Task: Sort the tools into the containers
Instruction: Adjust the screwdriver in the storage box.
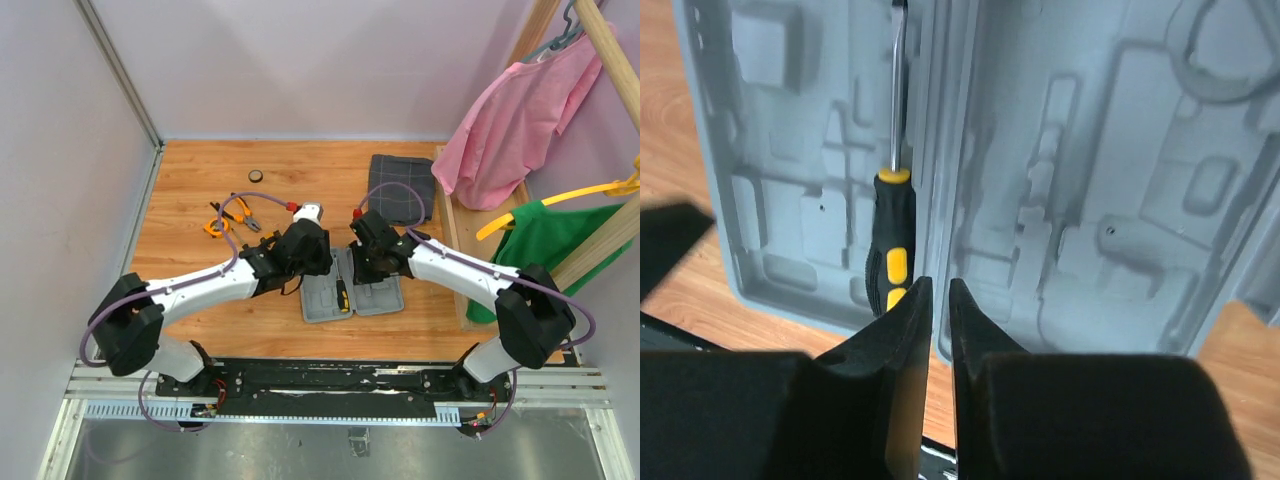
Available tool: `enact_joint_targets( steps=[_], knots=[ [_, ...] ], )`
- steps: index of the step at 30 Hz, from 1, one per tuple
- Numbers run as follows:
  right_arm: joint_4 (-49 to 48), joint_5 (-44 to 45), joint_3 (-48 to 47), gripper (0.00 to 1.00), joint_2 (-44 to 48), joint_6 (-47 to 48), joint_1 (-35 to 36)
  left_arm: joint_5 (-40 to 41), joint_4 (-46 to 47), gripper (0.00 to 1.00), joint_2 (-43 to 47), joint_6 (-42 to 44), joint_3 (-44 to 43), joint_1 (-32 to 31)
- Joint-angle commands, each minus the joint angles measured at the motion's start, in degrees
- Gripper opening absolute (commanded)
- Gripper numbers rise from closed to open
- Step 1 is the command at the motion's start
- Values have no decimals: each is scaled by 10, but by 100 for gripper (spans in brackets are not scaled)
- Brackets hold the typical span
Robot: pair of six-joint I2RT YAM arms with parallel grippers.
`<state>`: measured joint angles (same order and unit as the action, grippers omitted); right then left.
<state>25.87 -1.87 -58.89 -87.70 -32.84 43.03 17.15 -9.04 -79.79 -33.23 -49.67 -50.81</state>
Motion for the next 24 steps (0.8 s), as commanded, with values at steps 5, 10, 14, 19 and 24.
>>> enact_joint_targets(
  steps=[5,10,14,19,24],
  knots=[
    [-54,-9,72,17,52,-78,40,-59,33,47,-71,-20,-39,59],
    [-72,-19,77,23,51,-94,46,-87,36,48,-106,-21,-59,68],
    [-67,-6,77,24,52,-106,51,-95,36,48,-126,-25,-72,68],
    [-88,-8,97,24,59,-127,52,-94,18,48,-154,-30,-99,68],
    [-91,-6,97,24,53,-133,58,-96,16,48,-174,-37,-110,68]
  ],
)
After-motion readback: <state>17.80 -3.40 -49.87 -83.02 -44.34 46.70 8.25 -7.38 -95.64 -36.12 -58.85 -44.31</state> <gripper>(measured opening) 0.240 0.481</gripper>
